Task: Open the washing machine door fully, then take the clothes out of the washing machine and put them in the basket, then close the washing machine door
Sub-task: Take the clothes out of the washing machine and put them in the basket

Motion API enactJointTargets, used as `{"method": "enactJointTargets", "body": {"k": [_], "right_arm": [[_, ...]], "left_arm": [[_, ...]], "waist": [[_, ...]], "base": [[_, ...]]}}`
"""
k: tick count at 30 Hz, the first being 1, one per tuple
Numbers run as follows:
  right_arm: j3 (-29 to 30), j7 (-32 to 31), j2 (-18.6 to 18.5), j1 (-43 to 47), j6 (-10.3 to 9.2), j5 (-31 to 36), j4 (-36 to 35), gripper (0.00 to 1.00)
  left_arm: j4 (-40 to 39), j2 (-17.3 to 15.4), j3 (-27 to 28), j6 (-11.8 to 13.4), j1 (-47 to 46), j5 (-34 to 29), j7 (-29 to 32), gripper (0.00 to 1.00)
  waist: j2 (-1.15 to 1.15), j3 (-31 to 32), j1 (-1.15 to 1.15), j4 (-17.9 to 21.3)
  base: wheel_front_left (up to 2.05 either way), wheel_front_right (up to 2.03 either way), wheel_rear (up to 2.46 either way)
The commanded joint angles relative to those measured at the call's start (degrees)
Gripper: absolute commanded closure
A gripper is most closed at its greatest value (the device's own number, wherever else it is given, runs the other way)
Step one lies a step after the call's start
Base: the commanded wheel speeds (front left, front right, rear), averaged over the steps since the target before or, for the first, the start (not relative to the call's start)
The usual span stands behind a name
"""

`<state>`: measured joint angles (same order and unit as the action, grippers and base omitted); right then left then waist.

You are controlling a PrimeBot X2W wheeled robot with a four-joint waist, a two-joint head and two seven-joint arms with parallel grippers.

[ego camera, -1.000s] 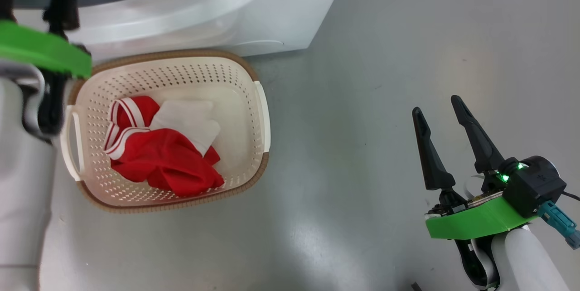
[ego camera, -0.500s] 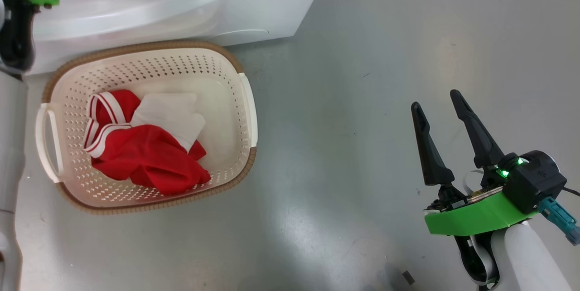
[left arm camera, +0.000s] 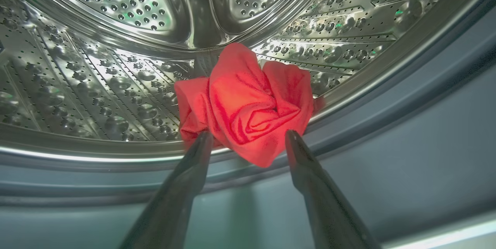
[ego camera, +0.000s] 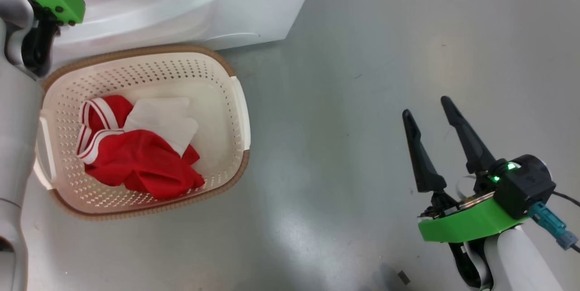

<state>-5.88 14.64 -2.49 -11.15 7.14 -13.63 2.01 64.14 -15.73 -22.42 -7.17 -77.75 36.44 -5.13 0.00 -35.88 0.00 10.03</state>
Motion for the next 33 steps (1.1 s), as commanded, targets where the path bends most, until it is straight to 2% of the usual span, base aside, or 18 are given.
{"method": "enactJointTargets", "body": {"k": [1, 29, 30, 32, 33], "right_arm": [[-1.45, 0.36, -0.39, 1.51, 0.35, 0.1, -1.15, 0.0], [-2.22, 0.36, -0.39, 2.54, 0.35, -0.91, -2.25, 0.0], [-2.21, 0.36, -0.39, 2.51, 0.35, -0.93, -2.27, 0.0], [-2.23, 0.36, -0.39, 2.44, 0.35, -0.97, -2.27, 0.0], [-2.22, 0.36, -0.39, 2.41, 0.35, -0.98, -2.27, 0.0]], "left_arm": [[-0.56, -2.42, 0.32, -0.32, -1.37, 0.12, -0.26, 0.0], [6.53, -2.97, -4.24, -0.32, -5.71, 1.63, -5.65, 0.0], [6.31, -2.98, -4.59, -0.32, -5.79, 1.58, -5.91, 0.2], [5.92, -3.09, -5.14, -0.32, -5.88, 1.75, -6.28, 0.88], [5.66, -3.15, -5.49, -0.32, -5.92, 1.74, -6.54, 1.0]], "waist": [[0.0, 0.2, 0.0, 0.36], [0.0, -2.44, 0.0, 3.26], [0.0, -2.49, 0.0, 3.35], [0.0, -2.54, 0.0, 3.51], [0.0, -2.55, 0.0, 3.55]], "base": [[0.0, 0.0, 0.0], [0.0, 0.0, 0.0], [0.0, 0.0, 0.0], [0.0, 0.0, 0.0], [0.0, 0.0, 0.0]]}}
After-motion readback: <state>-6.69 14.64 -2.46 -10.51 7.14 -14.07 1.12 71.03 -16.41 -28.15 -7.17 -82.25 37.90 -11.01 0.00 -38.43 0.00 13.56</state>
